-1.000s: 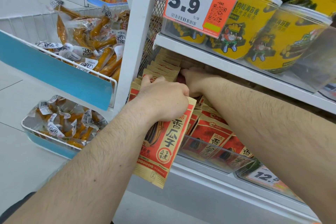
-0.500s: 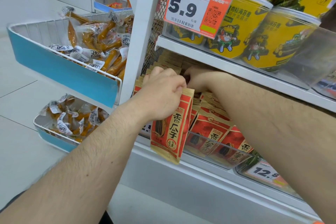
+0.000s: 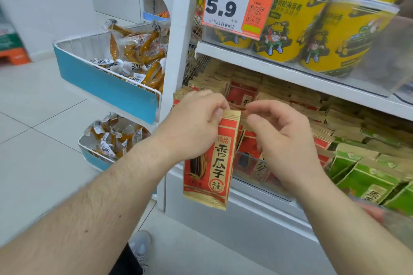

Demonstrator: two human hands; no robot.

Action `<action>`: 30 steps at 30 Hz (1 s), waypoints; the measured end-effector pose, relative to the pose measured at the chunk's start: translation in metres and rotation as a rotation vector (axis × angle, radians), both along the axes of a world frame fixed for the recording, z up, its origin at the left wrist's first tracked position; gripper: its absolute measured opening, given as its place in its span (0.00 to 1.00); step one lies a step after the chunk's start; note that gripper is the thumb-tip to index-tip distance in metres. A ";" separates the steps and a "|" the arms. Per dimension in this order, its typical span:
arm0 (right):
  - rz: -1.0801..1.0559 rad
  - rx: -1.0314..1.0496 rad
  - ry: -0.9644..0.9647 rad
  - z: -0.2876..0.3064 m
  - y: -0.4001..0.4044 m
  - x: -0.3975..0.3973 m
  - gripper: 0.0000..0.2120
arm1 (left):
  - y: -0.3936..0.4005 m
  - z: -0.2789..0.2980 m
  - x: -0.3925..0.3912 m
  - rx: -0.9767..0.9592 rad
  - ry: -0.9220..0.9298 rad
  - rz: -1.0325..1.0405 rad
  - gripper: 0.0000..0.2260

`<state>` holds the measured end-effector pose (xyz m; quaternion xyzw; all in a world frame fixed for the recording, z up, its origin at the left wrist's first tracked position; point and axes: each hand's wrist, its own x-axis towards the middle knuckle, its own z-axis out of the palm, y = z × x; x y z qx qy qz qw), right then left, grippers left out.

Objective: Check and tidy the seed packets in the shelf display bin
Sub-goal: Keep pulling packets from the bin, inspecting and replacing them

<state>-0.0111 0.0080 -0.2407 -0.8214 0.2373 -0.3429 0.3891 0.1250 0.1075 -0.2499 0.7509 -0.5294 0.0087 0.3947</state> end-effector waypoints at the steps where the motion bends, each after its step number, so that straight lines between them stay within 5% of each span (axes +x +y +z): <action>1: 0.019 0.090 0.027 -0.006 0.005 -0.003 0.07 | -0.002 -0.003 -0.005 0.014 0.005 -0.022 0.14; 3: 0.066 0.258 0.079 -0.018 0.008 -0.006 0.15 | -0.006 -0.009 -0.016 0.012 0.021 -0.056 0.12; 7: -0.010 0.286 0.054 -0.034 0.007 -0.013 0.08 | -0.009 -0.023 -0.033 -0.028 0.131 -0.071 0.09; 15: 0.001 0.408 -0.002 -0.045 -0.002 -0.023 0.17 | -0.003 -0.035 -0.023 -0.116 0.880 -0.146 0.05; 30: -0.026 0.623 -0.076 -0.035 -0.001 -0.028 0.18 | -0.007 -0.042 -0.023 -0.139 1.076 -0.161 0.09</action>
